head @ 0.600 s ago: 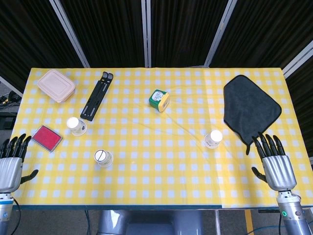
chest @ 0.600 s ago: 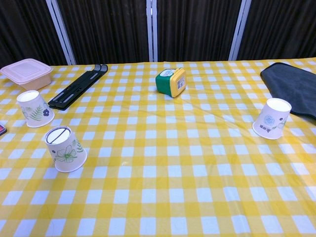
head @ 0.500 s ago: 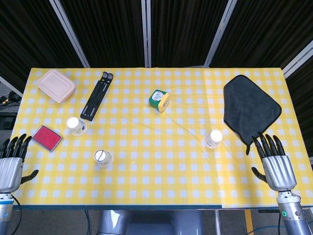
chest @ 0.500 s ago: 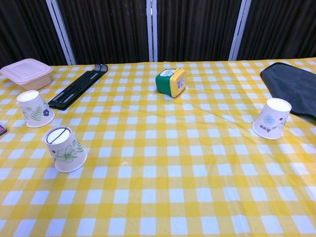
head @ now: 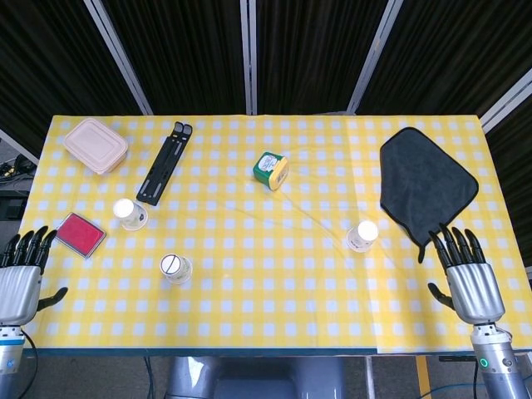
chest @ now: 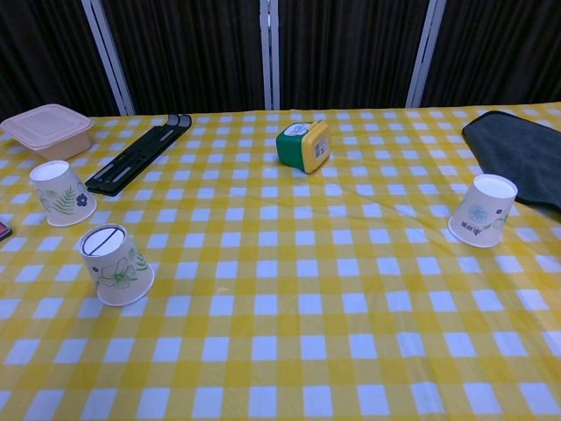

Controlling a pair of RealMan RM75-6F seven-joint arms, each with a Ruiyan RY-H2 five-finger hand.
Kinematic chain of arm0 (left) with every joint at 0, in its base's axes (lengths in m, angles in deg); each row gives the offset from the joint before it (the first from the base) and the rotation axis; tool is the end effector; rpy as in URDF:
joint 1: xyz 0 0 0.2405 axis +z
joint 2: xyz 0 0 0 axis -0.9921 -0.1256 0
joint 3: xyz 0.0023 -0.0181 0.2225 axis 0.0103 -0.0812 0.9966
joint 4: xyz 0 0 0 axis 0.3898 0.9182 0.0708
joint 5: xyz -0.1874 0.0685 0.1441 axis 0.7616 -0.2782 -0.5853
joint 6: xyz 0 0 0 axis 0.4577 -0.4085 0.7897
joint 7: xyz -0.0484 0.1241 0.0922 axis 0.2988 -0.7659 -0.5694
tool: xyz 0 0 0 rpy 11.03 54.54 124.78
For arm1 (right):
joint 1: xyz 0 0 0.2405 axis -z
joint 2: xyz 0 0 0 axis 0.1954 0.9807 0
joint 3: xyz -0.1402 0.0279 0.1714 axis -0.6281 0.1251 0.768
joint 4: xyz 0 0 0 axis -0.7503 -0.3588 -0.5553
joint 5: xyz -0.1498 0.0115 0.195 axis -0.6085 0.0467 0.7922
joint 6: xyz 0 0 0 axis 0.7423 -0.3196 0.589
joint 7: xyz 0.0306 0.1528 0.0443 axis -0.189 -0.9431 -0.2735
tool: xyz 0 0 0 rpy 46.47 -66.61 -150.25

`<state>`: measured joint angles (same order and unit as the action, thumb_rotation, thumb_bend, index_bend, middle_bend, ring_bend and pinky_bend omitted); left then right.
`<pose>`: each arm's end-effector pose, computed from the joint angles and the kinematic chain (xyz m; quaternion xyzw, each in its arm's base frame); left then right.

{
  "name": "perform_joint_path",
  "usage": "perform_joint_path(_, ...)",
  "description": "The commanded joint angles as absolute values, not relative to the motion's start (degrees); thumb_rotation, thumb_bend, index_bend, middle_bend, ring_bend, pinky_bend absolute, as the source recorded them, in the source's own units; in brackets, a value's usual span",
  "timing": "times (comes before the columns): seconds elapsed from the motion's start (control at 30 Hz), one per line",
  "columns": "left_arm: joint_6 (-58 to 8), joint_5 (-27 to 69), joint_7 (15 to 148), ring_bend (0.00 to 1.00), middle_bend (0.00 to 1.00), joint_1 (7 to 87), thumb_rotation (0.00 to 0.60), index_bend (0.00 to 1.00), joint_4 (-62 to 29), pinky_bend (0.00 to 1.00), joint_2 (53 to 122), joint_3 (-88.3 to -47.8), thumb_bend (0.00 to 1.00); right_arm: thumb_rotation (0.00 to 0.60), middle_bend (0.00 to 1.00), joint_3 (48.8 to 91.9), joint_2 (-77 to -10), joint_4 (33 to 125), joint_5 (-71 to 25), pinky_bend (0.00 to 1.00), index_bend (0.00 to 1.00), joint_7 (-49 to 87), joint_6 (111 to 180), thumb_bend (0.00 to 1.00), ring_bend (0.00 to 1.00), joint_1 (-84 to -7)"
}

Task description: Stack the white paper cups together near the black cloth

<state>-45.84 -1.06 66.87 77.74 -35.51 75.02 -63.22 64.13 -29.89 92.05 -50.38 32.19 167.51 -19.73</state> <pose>-0.2883 0.2014 0.0834 -0.6089 -0.3518 -0.3341 0.6276 -0.2762 -0.2224 0.0918 0.6494 -0.2807 0.3715 0.6013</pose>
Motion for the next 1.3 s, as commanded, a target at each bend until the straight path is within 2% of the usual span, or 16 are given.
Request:
perform_joint_path(0.03, -45.3, -0.7, 66.9, 0.00, 0.00, 77.4, 0.600, 0.00, -35.4, 0.00, 75.1, -63.4, 0.00, 0.600, 0.00, 64.3, -29.9, 91.9, -50.1, 0.00, 0.02, 31.9, 167.4, 0.08, 0.00, -19.8)
perform_joint_path(0.27, -44.2, 0.0, 66.6, 0.00, 0.00, 76.5, 0.600, 0.00, -35.3, 0.00, 75.3, -63.9, 0.01, 0.600, 0.00, 64.5, -29.8, 91.3, -49.9, 0.00, 0.03, 30.9, 167.2, 0.08, 0.00, -20.0)
perform_joint_path(0.4, -41.2, 2.0, 65.8, 0.00, 0.00, 74.5, 0.600, 0.03, -35.4, 0.00, 74.7, -65.2, 0.02, 0.600, 0.00, 64.7, -30.0, 90.9, -49.4, 0.00, 0.03, 30.3, 166.7, 0.08, 0.00, -20.2)
perform_joint_path(0.6, -33.6, 7.1, 64.4, 0.00, 0.00, 69.0, 0.600, 0.10, -34.8, 0.00, 73.8, -68.9, 0.14, 0.600, 0.00, 65.3, -30.1, 90.0, -48.4, 0.00, 0.03, 29.4, 166.0, 0.08, 0.00, -20.6)
perform_joint_path(0.9, -20.9, 15.2, 60.7, 0.00, 0.00, 59.8, 0.600, 0.21, -30.6, 0.00, 75.0, -73.0, 0.16, 0.600, 0.00, 66.3, -30.0, 89.1, -46.6, 0.00, 0.03, 28.3, 165.6, 0.08, 0.00, -20.8)
perform_joint_path(0.97, -18.9, 16.9, 60.1, 0.00, 0.00, 58.2, 0.600, 0.23, -29.9, 0.00, 75.2, -73.6, 0.18, 0.600, 0.00, 66.4, -30.0, 89.0, -46.4, 0.00, 0.03, 28.1, 165.6, 0.08, 0.00, -20.9)
perform_joint_path(1.07, -15.5, 20.0, 58.4, 0.00, 0.00, 55.1, 0.600, 0.23, -28.4, 0.00, 75.4, -74.6, 0.22, 0.600, 0.00, 66.7, -30.0, 88.6, -45.6, 0.00, 0.03, 27.9, 165.1, 0.08, 0.00, -21.0)
perform_joint_path(1.3, -10.8, 25.5, 56.0, 0.00, 0.00, 50.4, 0.600, 0.23, -24.5, 0.00, 76.7, -74.6, 0.21, 0.600, 0.00, 67.3, -30.1, 87.6, -44.0, 0.00, 0.03, 27.4, 164.3, 0.08, 0.00, -21.2)
